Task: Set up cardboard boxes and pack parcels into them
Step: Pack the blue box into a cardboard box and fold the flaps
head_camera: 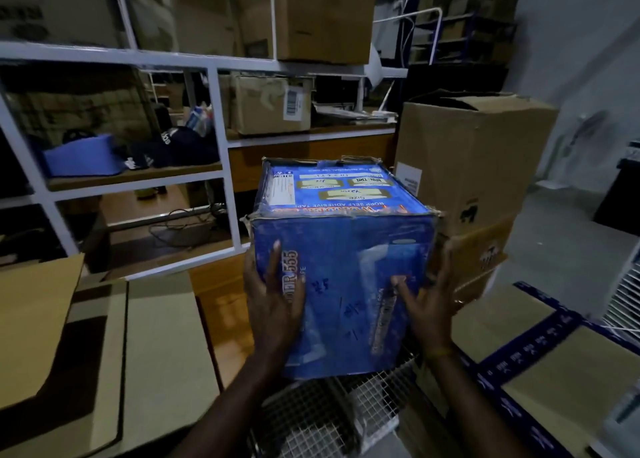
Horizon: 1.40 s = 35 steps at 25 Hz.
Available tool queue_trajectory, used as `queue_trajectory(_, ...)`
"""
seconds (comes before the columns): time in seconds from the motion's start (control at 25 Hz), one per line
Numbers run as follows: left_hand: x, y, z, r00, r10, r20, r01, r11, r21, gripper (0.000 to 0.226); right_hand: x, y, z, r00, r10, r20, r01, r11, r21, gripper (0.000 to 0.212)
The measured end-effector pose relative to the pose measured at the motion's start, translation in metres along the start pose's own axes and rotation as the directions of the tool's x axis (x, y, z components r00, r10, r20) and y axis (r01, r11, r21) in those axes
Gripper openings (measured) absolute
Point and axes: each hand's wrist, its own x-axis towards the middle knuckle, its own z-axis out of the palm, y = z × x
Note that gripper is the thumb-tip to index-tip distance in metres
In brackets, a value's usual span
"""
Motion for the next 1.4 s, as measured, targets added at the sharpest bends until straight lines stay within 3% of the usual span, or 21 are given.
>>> queue_trajectory(0.16,-0.057,-0.079,0.017,0.969,-0.117,0.216,0.09,0.987,0.132,0.07,-0.061,0.065,0.037,0.953,0.147,0.264,-0.132,0.989,-0.074,0.092)
queue_trajectory(0.28,-0.083,-0.1,0.025,0.938,-0.179,0.296,0.144,0.98,0.135,0.069,-0.077,0.093,0.043,0.916,0.216,0.338,-0.194,0.976,-0.098,0.082)
queue_trajectory(0.4,-0.084,-0.09,0.024,0.922,-0.209,0.327,0.172,0.975,0.14,0.073,-0.076,0.098,0.046,0.913,0.219,0.344,-0.199,0.976,-0.092,0.092)
queue_trajectory(0.6,-0.064,-0.059,0.014,0.946,-0.23,0.228,0.184,0.96,0.209,0.079,-0.06,0.077,0.042,0.924,0.255,0.286,-0.23,0.966,-0.117,0.096)
queue_trajectory(0.72,-0.057,-0.034,0.007,0.96,-0.259,0.106,0.231,0.948,0.221,0.076,-0.042,0.064,0.027,0.944,0.162,0.287,-0.14,0.986,-0.096,0.088)
queue_trajectory(0.84,-0.053,-0.005,-0.001,0.966,-0.258,-0.012,0.254,0.941,0.225,0.065,-0.024,0.05,0.008,0.922,0.085,0.378,-0.085,0.996,-0.017,0.074)
queue_trajectory(1.04,-0.035,0.032,-0.018,0.96,-0.222,-0.168,0.264,0.919,0.294,0.042,0.005,0.034,-0.013,0.822,-0.083,0.563,0.053,0.996,0.069,0.065)
queue_trajectory(1.24,-0.016,0.06,-0.036,0.953,-0.289,-0.089,0.299,0.862,0.41,0.041,0.031,0.009,-0.031,0.664,-0.163,0.729,0.208,0.978,0.03,0.085)
queue_trajectory(1.32,-0.004,0.061,-0.039,0.955,-0.298,0.005,0.26,0.841,0.474,0.046,0.034,0.003,-0.03,0.688,-0.165,0.706,0.202,0.979,0.033,0.094)
queue_trajectory(1.4,0.005,0.059,-0.04,0.933,-0.35,0.087,0.245,0.792,0.56,0.049,0.032,-0.002,-0.025,0.718,-0.13,0.683,0.115,0.991,0.068,0.087)
